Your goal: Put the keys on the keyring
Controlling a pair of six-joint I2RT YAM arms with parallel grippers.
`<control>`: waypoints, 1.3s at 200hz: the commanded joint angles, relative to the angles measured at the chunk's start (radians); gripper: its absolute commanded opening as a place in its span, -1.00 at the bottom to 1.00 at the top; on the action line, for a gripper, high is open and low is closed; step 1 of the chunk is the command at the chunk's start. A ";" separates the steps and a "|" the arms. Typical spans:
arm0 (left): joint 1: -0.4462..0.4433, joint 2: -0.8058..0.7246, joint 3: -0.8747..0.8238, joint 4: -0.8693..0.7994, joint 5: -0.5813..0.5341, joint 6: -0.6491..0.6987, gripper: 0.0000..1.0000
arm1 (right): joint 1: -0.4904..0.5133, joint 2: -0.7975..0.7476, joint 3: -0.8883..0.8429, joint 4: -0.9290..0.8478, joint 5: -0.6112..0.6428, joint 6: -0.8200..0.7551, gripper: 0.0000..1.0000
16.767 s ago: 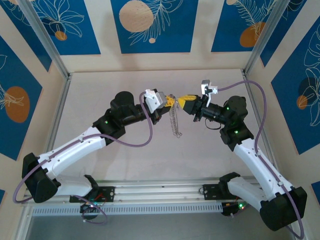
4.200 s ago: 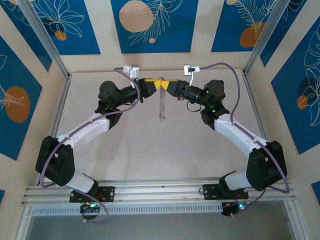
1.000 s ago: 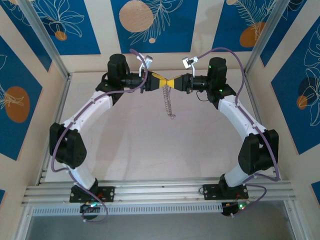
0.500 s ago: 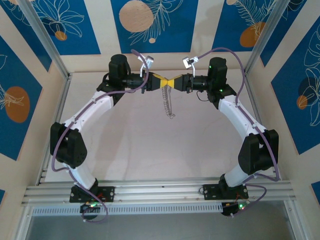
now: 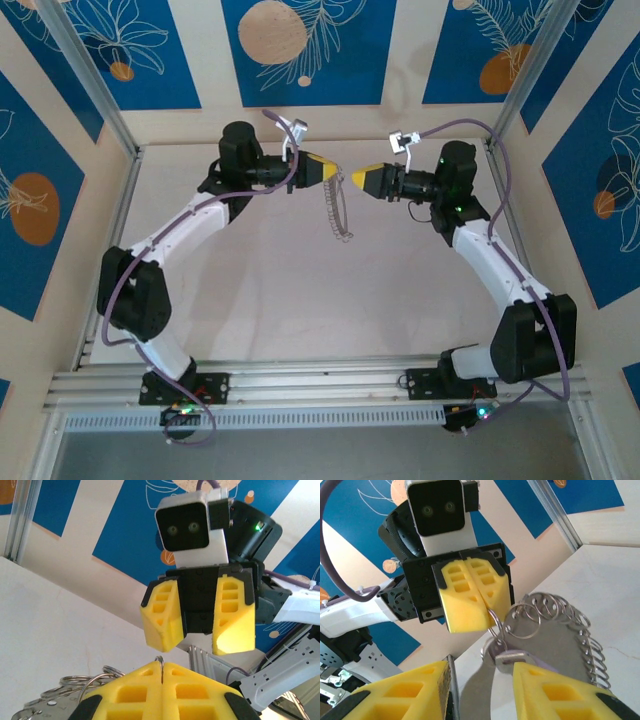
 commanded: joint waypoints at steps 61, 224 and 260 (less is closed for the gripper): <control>-0.007 -0.066 -0.021 0.144 0.012 -0.058 -1.00 | 0.036 -0.022 -0.041 0.065 0.110 0.016 -0.22; -0.010 -0.048 -0.019 0.279 0.085 -0.171 -1.00 | 0.092 0.033 -0.026 0.201 0.015 0.027 -0.15; -0.011 -0.038 -0.020 0.324 0.091 -0.207 -1.00 | 0.093 0.027 -0.021 0.205 0.007 0.025 -0.19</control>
